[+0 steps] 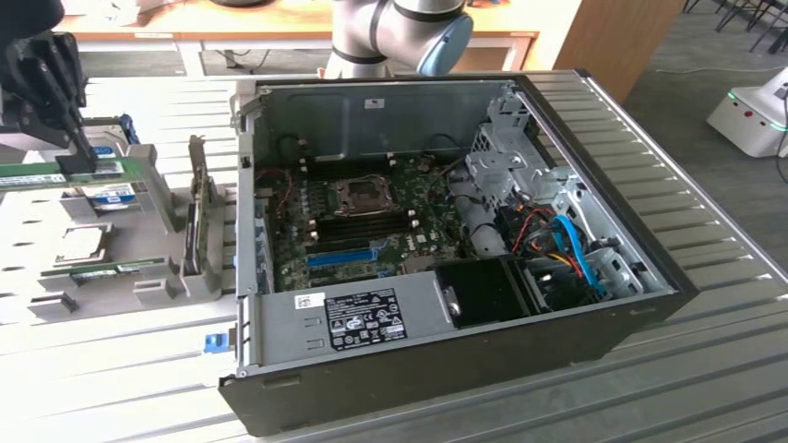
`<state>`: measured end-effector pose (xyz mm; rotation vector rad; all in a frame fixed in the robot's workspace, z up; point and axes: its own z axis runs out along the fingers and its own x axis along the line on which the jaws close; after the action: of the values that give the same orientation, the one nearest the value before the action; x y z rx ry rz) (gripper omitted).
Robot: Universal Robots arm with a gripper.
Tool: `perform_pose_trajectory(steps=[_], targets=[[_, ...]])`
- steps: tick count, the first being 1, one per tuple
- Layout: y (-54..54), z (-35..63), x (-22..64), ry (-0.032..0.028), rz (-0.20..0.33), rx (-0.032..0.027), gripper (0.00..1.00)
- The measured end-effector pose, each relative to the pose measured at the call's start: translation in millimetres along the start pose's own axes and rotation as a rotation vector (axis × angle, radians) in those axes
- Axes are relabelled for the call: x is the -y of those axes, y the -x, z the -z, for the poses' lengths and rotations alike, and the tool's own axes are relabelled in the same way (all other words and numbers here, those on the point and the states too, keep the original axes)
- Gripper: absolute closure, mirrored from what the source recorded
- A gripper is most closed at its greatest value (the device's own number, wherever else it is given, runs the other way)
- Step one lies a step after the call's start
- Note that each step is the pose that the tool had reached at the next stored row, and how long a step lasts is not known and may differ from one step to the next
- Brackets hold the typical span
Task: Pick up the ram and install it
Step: 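Pick up the ram and move it above insertion slot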
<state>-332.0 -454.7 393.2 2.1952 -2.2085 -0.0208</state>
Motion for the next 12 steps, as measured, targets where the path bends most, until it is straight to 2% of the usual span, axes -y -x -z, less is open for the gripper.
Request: perform_pose_trajectory(steps=[12], targets=[[0.1,0.7,23.0,0.0001,0.000,0.0033,0.88]])
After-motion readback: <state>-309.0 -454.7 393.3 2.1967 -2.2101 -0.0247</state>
